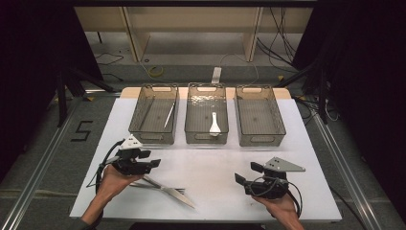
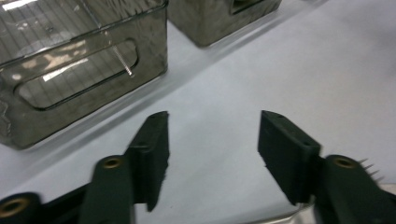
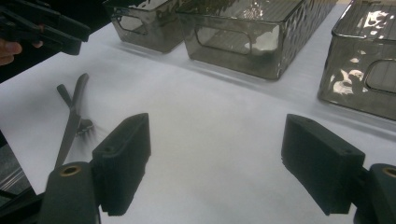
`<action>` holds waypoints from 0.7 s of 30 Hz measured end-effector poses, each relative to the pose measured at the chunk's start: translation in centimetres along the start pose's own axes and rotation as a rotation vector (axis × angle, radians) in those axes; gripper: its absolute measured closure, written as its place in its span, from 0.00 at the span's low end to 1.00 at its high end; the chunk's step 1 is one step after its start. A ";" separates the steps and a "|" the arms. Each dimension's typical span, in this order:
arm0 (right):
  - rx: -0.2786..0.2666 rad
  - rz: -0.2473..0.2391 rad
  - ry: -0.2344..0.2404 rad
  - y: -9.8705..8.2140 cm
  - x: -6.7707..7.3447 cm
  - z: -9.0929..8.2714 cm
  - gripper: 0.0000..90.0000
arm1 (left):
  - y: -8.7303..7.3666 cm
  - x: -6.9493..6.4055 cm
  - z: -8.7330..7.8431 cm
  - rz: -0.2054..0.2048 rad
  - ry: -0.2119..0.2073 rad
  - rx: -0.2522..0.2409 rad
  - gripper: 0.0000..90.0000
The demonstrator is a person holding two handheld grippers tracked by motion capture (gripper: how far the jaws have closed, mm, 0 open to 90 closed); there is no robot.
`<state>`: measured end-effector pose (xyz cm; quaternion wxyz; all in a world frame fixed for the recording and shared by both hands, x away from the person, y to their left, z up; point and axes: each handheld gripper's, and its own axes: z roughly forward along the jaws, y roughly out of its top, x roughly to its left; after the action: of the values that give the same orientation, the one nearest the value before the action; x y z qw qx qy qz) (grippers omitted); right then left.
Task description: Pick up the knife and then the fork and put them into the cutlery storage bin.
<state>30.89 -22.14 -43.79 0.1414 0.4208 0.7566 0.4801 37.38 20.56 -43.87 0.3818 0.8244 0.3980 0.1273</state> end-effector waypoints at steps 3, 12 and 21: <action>0.004 -0.010 -0.003 0.0 0.1 0.0 0.28 | -0.2 0.1 0.4 0.040 0.016 0.053 0.71; 0.009 -0.018 -0.007 0.0 0.3 -0.1 0.28 | -0.8 0.4 1.9 0.059 0.005 0.191 0.98; 0.013 -0.029 -0.004 0.1 0.5 0.0 0.28 | -1.5 0.8 2.9 0.051 0.008 0.318 0.99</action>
<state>30.63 -21.76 -43.63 0.1472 0.4115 0.7654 0.4723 38.55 20.19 -47.03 0.2416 0.8838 0.3936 0.0753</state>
